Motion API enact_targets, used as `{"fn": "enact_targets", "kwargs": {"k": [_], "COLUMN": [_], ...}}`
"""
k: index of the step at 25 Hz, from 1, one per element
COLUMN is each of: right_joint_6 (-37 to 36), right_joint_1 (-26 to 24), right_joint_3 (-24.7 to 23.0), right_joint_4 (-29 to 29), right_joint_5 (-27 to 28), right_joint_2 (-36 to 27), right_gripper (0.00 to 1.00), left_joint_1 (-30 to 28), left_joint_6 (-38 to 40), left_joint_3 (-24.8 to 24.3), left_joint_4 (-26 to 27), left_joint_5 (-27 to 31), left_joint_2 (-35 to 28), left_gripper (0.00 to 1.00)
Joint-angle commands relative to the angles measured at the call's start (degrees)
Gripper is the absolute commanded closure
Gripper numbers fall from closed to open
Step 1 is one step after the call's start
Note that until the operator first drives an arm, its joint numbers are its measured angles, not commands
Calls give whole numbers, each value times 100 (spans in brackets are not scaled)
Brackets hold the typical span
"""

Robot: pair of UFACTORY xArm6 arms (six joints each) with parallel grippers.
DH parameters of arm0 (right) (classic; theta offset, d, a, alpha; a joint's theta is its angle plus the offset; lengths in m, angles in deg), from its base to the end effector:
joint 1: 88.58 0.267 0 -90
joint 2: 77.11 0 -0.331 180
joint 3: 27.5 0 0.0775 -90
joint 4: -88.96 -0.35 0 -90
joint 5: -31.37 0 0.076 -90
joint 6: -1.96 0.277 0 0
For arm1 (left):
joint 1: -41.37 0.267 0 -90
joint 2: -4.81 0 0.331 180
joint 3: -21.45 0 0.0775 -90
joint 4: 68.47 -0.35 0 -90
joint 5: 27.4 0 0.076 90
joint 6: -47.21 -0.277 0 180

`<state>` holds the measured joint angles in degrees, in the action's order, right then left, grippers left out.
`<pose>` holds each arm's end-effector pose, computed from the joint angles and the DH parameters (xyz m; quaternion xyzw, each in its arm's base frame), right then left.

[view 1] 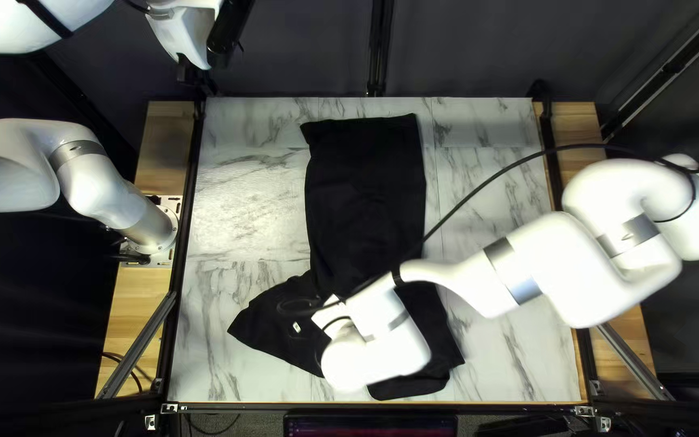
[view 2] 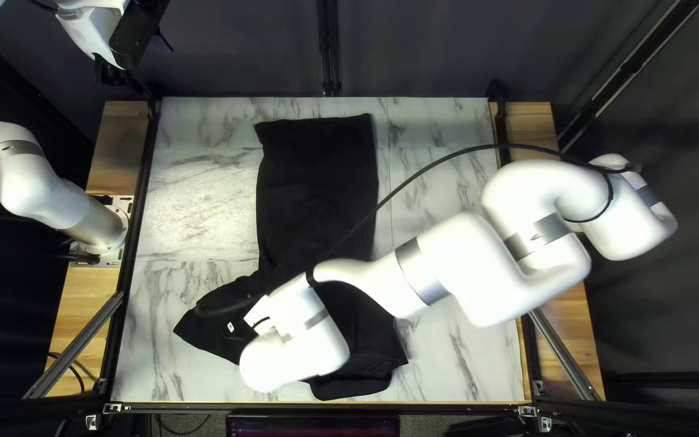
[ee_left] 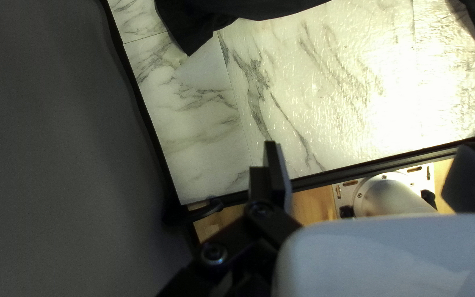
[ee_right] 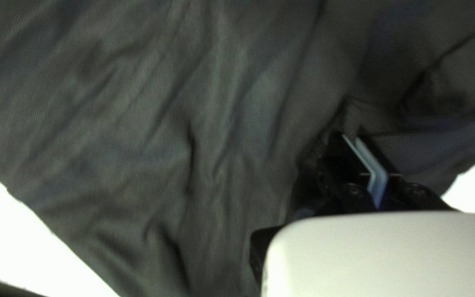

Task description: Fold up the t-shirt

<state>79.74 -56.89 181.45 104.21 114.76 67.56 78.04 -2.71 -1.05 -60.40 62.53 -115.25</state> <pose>0.5509 0.2578 0.0982 0.9139 -0.3486 0.0091 0.2079 0.2500 0.1377 0.4146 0.9881 -0.1194 0.0965 0.0056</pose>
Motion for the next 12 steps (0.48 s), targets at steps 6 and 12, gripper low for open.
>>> {"fn": "enact_targets", "kwargs": {"k": [6, 12], "right_joint_6": [851, 1171], "right_joint_1": [429, 518], "right_joint_3": [-2257, -3530], "right_joint_4": [321, 543], "right_joint_5": [-939, -1576], "right_joint_2": [-1527, -2377], "right_gripper": [100, 100], "left_joint_1": [0, 0], "left_joint_6": [0, 0], "left_joint_3": [0, 0], "left_joint_4": [0, 0], "left_joint_5": [0, 0], "left_joint_2": [0, 0], "left_gripper": [0, 0]}}
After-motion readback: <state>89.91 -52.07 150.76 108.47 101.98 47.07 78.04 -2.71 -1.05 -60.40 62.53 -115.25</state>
